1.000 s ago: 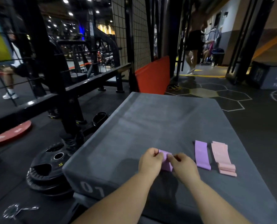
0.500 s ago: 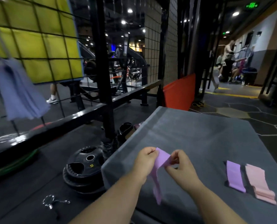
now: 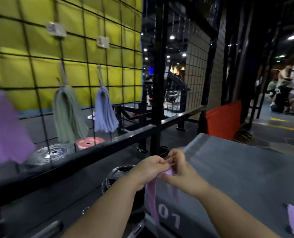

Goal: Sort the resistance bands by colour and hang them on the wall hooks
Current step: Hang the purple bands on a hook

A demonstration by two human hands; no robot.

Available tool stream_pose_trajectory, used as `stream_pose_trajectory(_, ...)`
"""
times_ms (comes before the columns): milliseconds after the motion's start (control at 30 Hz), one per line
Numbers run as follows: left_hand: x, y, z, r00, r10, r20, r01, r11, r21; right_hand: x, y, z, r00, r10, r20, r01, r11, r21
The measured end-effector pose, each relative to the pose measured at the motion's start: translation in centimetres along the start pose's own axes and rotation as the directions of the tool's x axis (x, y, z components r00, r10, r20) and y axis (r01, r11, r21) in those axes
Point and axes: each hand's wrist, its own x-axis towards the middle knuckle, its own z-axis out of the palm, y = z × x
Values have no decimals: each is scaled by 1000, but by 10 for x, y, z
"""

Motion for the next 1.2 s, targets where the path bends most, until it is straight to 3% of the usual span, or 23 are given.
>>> stream_pose_trajectory(100, -21, 6, -28, 997, -9, -74, 8, 1000, -13, 13, -24, 16, 999, -28, 33, 27, 999, 41)
stream_pose_trajectory(333, -56, 3, -77, 980, -42, -196, -31, 933, -358, 39, -62, 44, 996, -89, 19, 83, 975, 206)
stream_pose_trajectory(500, -77, -8, -101, 978, 53, -204, -133, 906, -402, 51, -86, 64, 994, -89, -68, 102, 969, 224)
stream_pose_trajectory(600, -88, -8, -115, 956, 90, -279, -215, 862, -460, 55, -101, 75, 994, -103, -28, 107, 957, 268)
stream_pose_trajectory(767, -118, -6, -147, 889, 169, -427, -351, 849, -395, 62, -129, 90, 977, -195, 81, 153, 917, 367)
stream_pose_trajectory(833, -132, -4, -159, 847, 184, -499, -401, 838, -371, 64, -143, 98, 958, -249, 143, 172, 896, 410)
stream_pose_trajectory(967, -158, 3, -185, 688, 232, -688, -500, 839, -216, 70, -179, 116, 919, -333, 210, 207, 862, 463)
stream_pose_trajectory(1200, -204, 26, -221, 500, 355, -790, -588, 809, -9, 81, -245, 143, 891, -429, 149, 314, 820, 479)
